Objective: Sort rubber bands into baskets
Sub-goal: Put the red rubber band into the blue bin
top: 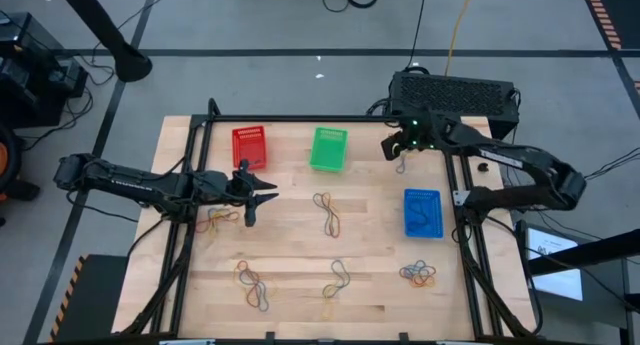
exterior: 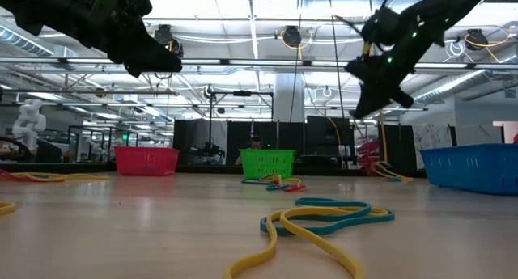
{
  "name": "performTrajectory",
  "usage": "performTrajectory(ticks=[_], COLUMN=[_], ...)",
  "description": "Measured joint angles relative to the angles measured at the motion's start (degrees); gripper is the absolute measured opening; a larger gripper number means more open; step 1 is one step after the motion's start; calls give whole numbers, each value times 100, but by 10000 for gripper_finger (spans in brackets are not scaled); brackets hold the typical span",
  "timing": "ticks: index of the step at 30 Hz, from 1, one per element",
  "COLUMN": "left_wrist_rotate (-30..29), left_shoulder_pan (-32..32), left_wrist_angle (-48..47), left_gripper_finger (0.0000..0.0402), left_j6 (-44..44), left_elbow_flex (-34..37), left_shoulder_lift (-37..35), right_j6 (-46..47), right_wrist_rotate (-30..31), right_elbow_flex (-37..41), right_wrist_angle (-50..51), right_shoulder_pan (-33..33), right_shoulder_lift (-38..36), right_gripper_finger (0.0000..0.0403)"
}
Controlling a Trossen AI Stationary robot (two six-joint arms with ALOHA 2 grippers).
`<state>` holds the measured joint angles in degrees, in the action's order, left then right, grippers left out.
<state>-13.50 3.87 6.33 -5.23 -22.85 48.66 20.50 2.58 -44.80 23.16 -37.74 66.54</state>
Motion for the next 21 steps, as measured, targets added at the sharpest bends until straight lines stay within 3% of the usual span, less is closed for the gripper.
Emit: performTrajectory(ticks=[10,21], left_wrist_rotate=[-221,-3], left_shoulder_pan=[1,253], left_wrist_angle=[703,763], left_gripper_finger=[111,111], left_j6=[262,-352], left_elbow_flex=[-1,-103], left_shoulder_lift=[0,11], right_j6=[399,1428], right_wrist_rotate=[-390,-436], right_elbow_flex=[-2,-4], right_wrist_angle=[-3,819], right_shoulder_pan=[1134,2820], right_shoulder_lift=[-766,-977], right_gripper_finger=[0,0])
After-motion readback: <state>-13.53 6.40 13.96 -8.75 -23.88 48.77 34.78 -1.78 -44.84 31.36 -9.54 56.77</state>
